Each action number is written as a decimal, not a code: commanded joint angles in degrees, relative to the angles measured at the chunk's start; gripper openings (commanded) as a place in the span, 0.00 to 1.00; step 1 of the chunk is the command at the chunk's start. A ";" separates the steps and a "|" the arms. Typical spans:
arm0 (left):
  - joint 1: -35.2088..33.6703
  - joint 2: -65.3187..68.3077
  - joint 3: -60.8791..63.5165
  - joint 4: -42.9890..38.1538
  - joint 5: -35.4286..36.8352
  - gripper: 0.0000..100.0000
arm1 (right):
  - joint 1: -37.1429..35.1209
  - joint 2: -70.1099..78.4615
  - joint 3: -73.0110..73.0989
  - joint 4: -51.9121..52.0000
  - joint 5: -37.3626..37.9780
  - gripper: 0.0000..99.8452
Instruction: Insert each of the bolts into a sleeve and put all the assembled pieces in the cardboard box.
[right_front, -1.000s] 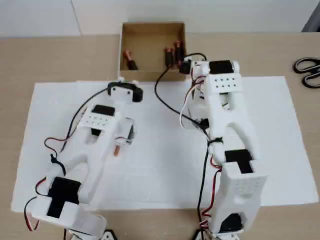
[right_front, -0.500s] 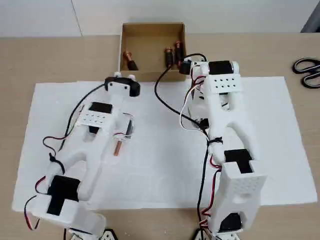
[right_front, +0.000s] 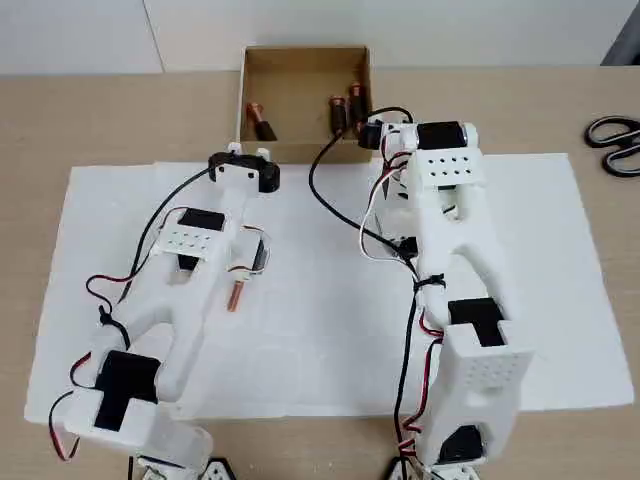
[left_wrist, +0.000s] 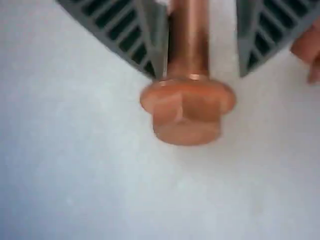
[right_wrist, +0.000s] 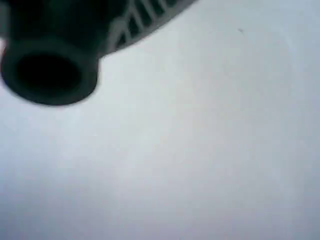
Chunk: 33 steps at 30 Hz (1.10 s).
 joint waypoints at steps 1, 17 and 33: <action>0.00 -0.35 0.04 -1.14 -0.35 0.10 | 0.04 -4.09 -0.18 0.40 0.18 0.00; 1.23 5.10 -2.95 0.09 -0.26 0.06 | 0.13 -4.09 -0.18 0.48 0.18 0.00; 3.60 -6.95 -16.22 17.49 0.97 0.01 | 0.40 -4.53 -3.43 0.48 0.70 0.00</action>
